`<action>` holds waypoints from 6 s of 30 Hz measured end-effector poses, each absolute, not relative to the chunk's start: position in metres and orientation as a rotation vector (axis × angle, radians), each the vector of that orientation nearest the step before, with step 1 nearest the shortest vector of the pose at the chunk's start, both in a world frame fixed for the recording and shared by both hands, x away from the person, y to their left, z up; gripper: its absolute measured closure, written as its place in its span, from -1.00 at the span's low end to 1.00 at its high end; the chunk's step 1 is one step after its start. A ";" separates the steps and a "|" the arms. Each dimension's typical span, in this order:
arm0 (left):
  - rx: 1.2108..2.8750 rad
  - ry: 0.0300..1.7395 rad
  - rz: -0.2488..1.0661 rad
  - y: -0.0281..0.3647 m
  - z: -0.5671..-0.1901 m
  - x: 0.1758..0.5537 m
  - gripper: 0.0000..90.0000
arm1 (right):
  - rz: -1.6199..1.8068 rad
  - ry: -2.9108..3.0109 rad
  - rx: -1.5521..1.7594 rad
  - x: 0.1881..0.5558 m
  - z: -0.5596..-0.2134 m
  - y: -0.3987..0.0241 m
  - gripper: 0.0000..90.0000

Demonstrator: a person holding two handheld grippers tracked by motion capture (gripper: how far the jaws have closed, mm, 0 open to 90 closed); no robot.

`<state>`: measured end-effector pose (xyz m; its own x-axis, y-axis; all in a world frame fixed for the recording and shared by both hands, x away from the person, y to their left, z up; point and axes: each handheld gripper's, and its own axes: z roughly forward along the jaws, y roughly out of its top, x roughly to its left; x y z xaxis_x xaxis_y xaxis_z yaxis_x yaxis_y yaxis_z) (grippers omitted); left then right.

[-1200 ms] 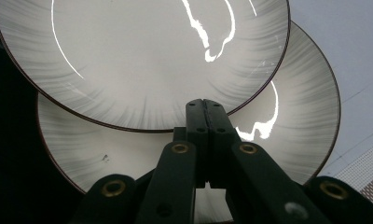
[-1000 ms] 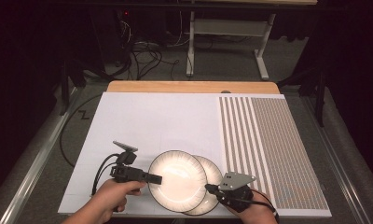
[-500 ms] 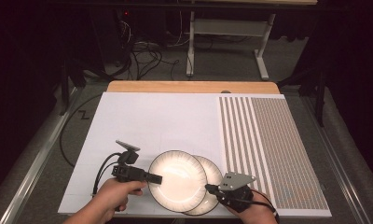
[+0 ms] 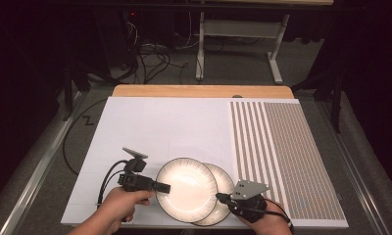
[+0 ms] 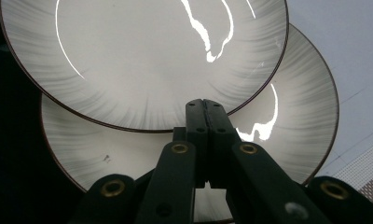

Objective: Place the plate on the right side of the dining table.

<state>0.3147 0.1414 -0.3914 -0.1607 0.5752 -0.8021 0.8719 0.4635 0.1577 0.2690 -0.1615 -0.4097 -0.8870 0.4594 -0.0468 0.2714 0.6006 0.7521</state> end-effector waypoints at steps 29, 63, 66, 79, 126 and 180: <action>1.202 1.771 -0.375 0.143 -0.384 0.310 0.73 | 1.270 2.397 0.818 0.287 -0.401 -0.203 0.21; 1.175 1.549 -0.222 0.147 -0.376 0.310 0.79 | 1.298 2.204 0.987 0.301 -0.401 -0.245 -0.51; 1.177 1.520 -0.199 0.149 -0.376 0.309 0.79 | 1.299 2.193 0.998 0.301 -0.400 -0.247 -0.54; 1.147 1.414 -0.124 0.154 -0.376 0.307 0.79 | 1.314 2.158 1.015 0.302 -0.400 -0.252 -0.61; 1.108 1.147 0.055 0.156 -0.382 0.277 0.78 | 1.432 2.070 0.937 0.291 -0.381 -0.233 -0.98; 1.101 1.144 0.070 0.157 -0.384 0.277 0.78 | 1.562 2.372 0.939 0.319 -0.396 -0.140 0.45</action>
<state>0.2768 0.1567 -0.3840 0.4705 0.5520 -0.6884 0.4639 0.5090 0.7251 0.3185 -0.1399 -0.3960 -0.7928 0.5733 0.2071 0.4167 0.2618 0.8705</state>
